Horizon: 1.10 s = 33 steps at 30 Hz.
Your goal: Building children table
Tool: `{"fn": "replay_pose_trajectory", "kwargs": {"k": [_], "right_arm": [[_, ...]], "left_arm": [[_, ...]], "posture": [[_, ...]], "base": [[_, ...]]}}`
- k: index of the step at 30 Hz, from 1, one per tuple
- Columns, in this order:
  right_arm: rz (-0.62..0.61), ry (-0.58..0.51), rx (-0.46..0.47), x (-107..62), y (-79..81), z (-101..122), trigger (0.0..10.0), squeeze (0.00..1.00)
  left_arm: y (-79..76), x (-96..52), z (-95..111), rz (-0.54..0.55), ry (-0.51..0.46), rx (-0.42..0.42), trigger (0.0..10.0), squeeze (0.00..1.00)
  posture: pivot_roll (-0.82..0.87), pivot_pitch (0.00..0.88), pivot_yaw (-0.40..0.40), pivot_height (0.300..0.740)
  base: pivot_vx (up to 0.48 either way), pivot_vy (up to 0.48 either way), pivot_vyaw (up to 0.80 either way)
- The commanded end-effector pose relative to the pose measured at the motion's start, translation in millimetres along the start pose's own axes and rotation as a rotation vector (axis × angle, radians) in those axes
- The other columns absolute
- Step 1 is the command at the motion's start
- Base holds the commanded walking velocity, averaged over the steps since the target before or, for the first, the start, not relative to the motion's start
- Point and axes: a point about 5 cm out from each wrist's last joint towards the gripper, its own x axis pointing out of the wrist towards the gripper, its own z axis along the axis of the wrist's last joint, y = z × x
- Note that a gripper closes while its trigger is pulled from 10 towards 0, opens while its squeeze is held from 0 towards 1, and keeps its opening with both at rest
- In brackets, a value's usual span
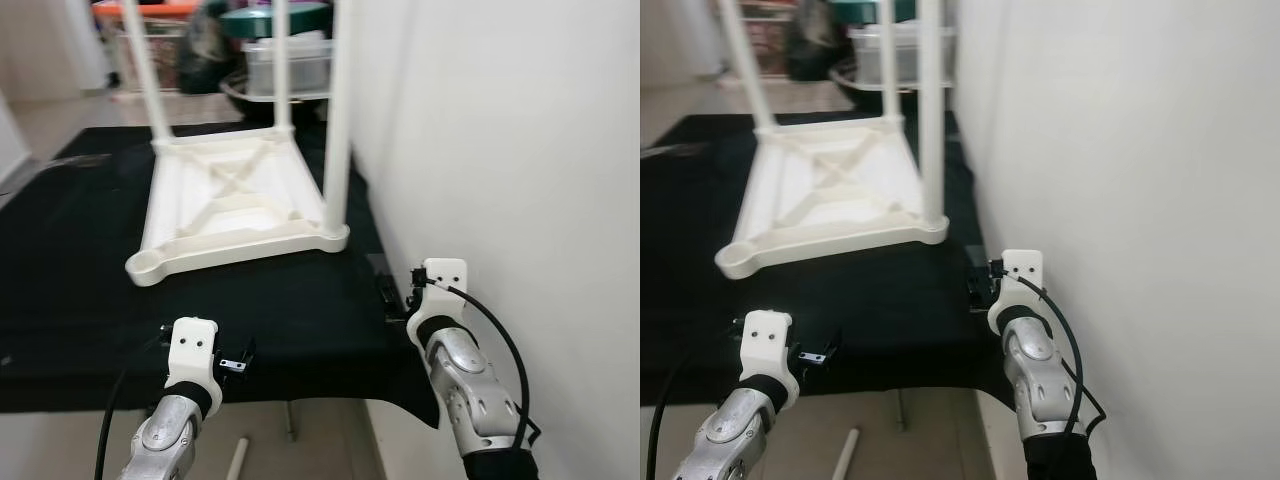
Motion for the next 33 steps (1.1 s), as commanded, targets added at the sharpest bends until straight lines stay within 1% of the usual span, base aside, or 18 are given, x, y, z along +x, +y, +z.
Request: {"fn": "replay_pose_trajectory", "kwargs": {"k": [1,8,9,10,12,14,17,18,19,23,25,27,28,29,30,31,33], "right_arm": [[0.018,-0.018,-0.005,-0.4,4.3,3,10.0,0.0],[0.073,-0.058,-0.005,-3.9,9.4,6,10.0,0.0],[0.098,-0.066,0.0,-5.8,12.0,7,10.0,0.0],[0.098,-0.066,0.0,-5.8,12.0,7,10.0,0.0],[0.152,-0.071,0.002,-10.0,16.5,7,10.0,0.0],[0.166,-0.071,-0.001,-11.2,17.5,7,10.0,0.0],[0.159,-0.045,-0.016,-16.9,7.4,2,10.0,0.0],[0.159,-0.045,-0.016,-16.9,7.4,2,10.0,0.0],[0.156,-0.041,-0.018,-18.9,4.2,0,10.0,0.0],[0.158,-0.038,-0.011,-20.7,2.4,0,10.0,0.0],[0.178,-0.049,0.0,-23.2,3.2,2,10.0,0.0],[0.256,-0.071,0.042,-26.4,11.6,8,10.0,0.0],[0.299,-0.076,0.059,-26.9,17.9,10,10.0,0.0],[0.299,-0.076,0.059,-26.9,17.9,10,10.0,0.0],[0.335,-0.081,0.071,-27.3,23.5,12,10.0,0.0],[0.335,-0.081,0.071,-27.3,23.5,12,10.0,0.0],[0.383,-0.087,0.081,-29.1,30.2,14,10.0,0.0]], "left_arm": [[3.1,-0.9,-2,0.009,0.005,0.025,10.0,0.0],[3.7,-0.9,0,0.014,-0.005,0.046,10.0,0.0],[4.1,-1.1,0,0.017,-0.008,0.05,10.0,0.0],[4.1,-1.1,0,0.017,-0.008,0.05,10.0,0.0],[5.0,-1.9,2,0.027,-0.017,0.061,10.0,0.0],[5.3,-2.2,2,0.03,-0.019,0.063,10.0,0.0],[7.8,-6.4,3,0.051,-0.022,0.07,10.0,0.0],[7.8,-6.4,3,0.051,-0.022,0.07,10.0,0.0],[8.0,-8.2,3,0.055,-0.023,0.07,10.0,0.0],[7.5,-10.1,3,0.056,-0.022,0.072,10.0,0.0],[6.2,-11.9,2,0.054,-0.023,0.077,10.0,0.0],[5.2,-12.4,2,0.06,-0.03,0.098,10.0,0.0],[9.0,-10.5,3,0.094,-0.041,0.128,10.0,0.0],[9.0,-10.5,3,0.094,-0.041,0.128,10.0,0.0],[13.9,-8.9,5,0.134,-0.056,0.155,10.0,0.0],[13.9,-8.9,5,0.134,-0.056,0.155,10.0,0.0],[22.6,-8.3,10,0.202,-0.088,0.166,10.0,0.0]], "posture": [[0.07,0.0,-0.028,0.74],[0.07,0.0,-0.026,0.74],[0.07,0.0,-0.025,0.74],[0.07,0.0,-0.025,0.74],[0.07,0.0,-0.026,0.74],[0.07,0.0,-0.026,0.74],[0.07,0.0,-0.029,0.725],[0.07,0.0,-0.029,0.725],[0.07,0.0,-0.029,0.72],[0.07,0.0,-0.031,0.715],[0.07,0.0,-0.03,0.71],[0.07,0.0,-0.032,0.7],[0.07,0.0,-0.032,0.695],[0.07,0.0,-0.032,0.695],[0.07,0.0,-0.032,0.69],[0.07,0.0,-0.032,0.69],[0.07,0.0,-0.034,0.68]], "base": [[0.0,0.0,-0.43],[0.0,0.0,0.0],[0.0,0.0,0.0],[0.0,0.0,0.0],[0.0,0.0,0.0],[0.0,0.0,0.0],[0.0,0.0,0.0],[0.0,0.0,0.0],[0.0,0.0,0.0],[0.0,0.0,0.0],[0.0,0.0,0.0],[0.0,0.0,0.0],[0.0,0.0,0.0],[0.0,0.0,0.0],[0.0,0.0,0.0],[0.0,0.0,0.0],[0.0,0.0,0.0]]}}
